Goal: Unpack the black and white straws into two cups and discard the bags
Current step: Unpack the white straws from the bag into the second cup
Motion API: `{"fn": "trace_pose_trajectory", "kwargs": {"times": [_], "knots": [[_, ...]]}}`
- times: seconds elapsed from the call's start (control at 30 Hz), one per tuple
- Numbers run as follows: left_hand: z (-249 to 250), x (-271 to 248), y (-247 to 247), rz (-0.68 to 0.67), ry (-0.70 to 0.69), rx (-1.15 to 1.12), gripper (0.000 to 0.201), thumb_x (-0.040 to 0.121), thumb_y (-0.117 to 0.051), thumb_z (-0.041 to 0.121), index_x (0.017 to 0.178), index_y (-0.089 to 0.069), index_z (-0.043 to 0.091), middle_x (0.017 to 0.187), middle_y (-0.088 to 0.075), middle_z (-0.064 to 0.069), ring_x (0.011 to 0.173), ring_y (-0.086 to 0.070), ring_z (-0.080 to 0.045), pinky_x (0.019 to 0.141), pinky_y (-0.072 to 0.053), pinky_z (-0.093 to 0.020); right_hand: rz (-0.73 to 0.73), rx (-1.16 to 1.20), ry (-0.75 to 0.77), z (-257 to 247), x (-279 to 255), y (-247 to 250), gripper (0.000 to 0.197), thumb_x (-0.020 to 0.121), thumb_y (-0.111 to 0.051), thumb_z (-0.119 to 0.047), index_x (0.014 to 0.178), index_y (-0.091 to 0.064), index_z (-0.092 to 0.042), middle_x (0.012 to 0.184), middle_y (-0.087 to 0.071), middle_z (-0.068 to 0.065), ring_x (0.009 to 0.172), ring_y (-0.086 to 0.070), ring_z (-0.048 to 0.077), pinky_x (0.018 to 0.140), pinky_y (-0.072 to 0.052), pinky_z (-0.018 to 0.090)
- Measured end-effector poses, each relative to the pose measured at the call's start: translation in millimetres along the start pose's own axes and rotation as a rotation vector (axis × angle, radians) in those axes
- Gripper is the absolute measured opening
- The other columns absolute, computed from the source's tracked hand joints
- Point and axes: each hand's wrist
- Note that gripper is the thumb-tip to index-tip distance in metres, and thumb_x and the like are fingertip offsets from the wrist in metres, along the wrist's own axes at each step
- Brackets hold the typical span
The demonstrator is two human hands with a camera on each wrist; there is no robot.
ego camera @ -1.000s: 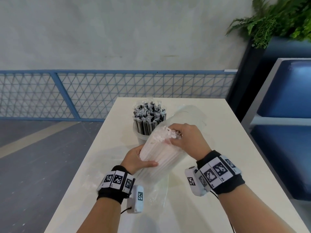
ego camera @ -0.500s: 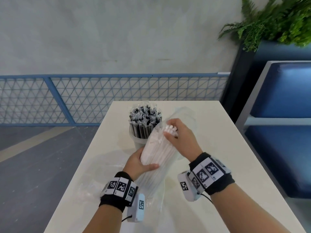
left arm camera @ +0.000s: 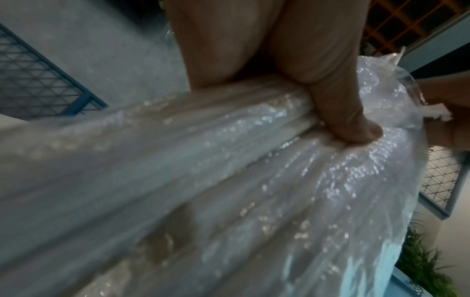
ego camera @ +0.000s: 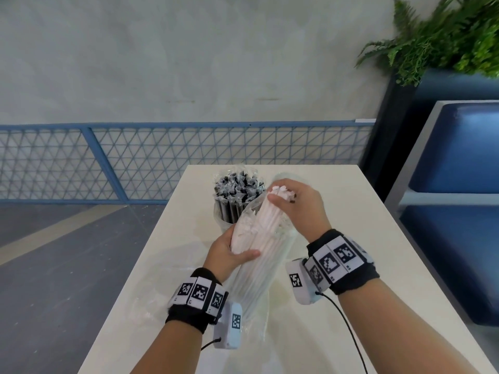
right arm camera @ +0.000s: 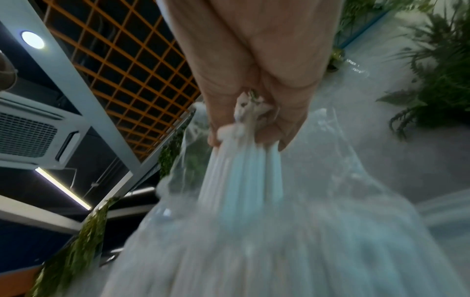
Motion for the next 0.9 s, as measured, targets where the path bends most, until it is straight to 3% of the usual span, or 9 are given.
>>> {"fn": "trace_pose_trajectory", "kwargs": {"times": [0.07,0.13,0.23,0.3,0.47,0.6,0.73,0.9], "knots": [[-2.3,0.3,0.3,0.009,0.006,-0.024,0.063,0.068,-0.078,0.005,0.124,-0.053,0.018,0.108,-0.066,0.006,0.095,-0.064,0.001,0.074,-0.051,-0.012,0.082,0.046,0.014,-0.7,5.3,4.4,0.008,0.083,-0.067,-0.018,0.089,-0.067,-0.022,0.094,-0.068,-0.006,0.074,-0.056,-0.006,0.068,-0.041,0.004],[-4.2,0.4,1.3,0.035,0.009,-0.047,0.062,0.069,-0.077,0.002,0.125,-0.053,0.012,0.106,-0.067,0.003,0.092,-0.065,-0.001,0.072,-0.052,-0.013,0.157,0.085,-0.011,1.9,2.9,1.1,0.019,0.083,-0.067,-0.019,0.101,-0.061,-0.019,0.102,-0.063,-0.001,0.083,-0.057,-0.002,0.074,-0.042,0.01],[-5.2,-0.1,4.0,0.055,-0.002,-0.073,0.061,0.07,-0.076,0.0,0.125,-0.053,0.009,0.103,-0.068,0.002,0.088,-0.066,-0.002,0.071,-0.053,-0.014,0.049,0.2,-0.231,4.8,-13.1,-14.4,0.05,0.081,-0.068,-0.029,0.123,-0.045,-0.015,0.113,-0.055,-0.002,0.097,-0.056,0.012,0.076,-0.048,0.017],[-3.8,-1.6,3.9,0.038,-0.007,-0.078,0.059,0.07,-0.076,-0.001,0.122,-0.053,0.013,0.101,-0.067,0.005,0.083,-0.066,0.004,0.069,-0.052,-0.013,0.0,0.258,-0.355,6.8,-21.9,-28.1,0.057,0.078,-0.071,-0.033,0.123,-0.044,-0.014,0.112,-0.059,-0.001,0.099,-0.059,0.015,0.076,-0.052,0.025],[-1.7,-0.8,1.4,-0.008,-0.011,-0.063,0.061,0.069,-0.078,0.005,0.122,-0.051,0.023,0.104,-0.066,0.009,0.088,-0.064,0.005,0.071,-0.053,-0.014,0.172,0.315,-0.407,6.9,-15.6,-49.6,0.043,0.072,-0.076,-0.03,0.107,-0.054,-0.016,0.1,-0.065,0.002,0.093,-0.062,0.02,0.084,-0.053,0.041],[-3.3,1.7,5.1,-0.016,-0.015,-0.061,0.06,0.069,-0.078,0.005,0.12,-0.052,0.023,0.107,-0.067,0.005,0.096,-0.064,-0.008,0.076,-0.054,-0.017,0.263,0.368,-0.405,1.2,-4.8,-53.2,0.034,0.078,-0.07,-0.017,0.106,-0.052,-0.009,0.1,-0.063,0.008,0.095,-0.061,0.025,0.081,-0.051,0.038],[-4.0,3.5,9.5,-0.036,-0.029,-0.069,0.058,0.07,-0.077,0.004,0.119,-0.053,0.022,0.105,-0.068,0.007,0.092,-0.066,-0.001,0.077,-0.053,-0.016,0.351,0.447,-0.369,-4.8,8.7,-45.2,0.036,0.08,-0.069,-0.015,0.111,-0.052,-0.005,0.107,-0.063,0.016,0.098,-0.062,0.029,0.086,-0.052,0.042],[-5.7,6.3,13.9,-0.059,-0.041,-0.098,0.059,0.069,-0.077,0.006,0.122,-0.053,0.018,0.108,-0.068,0.004,0.1,-0.066,-0.01,0.086,-0.055,-0.027,0.299,0.479,-0.298,-10.0,11.2,-40.8,0.037,0.076,-0.074,-0.02,0.108,-0.059,-0.009,0.104,-0.067,0.013,0.096,-0.065,0.026,0.082,-0.055,0.041]]}}
Point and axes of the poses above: each hand's wrist, its own x-axis towards the middle knuckle, its own y-axis out of the back of the hand, z = x × y
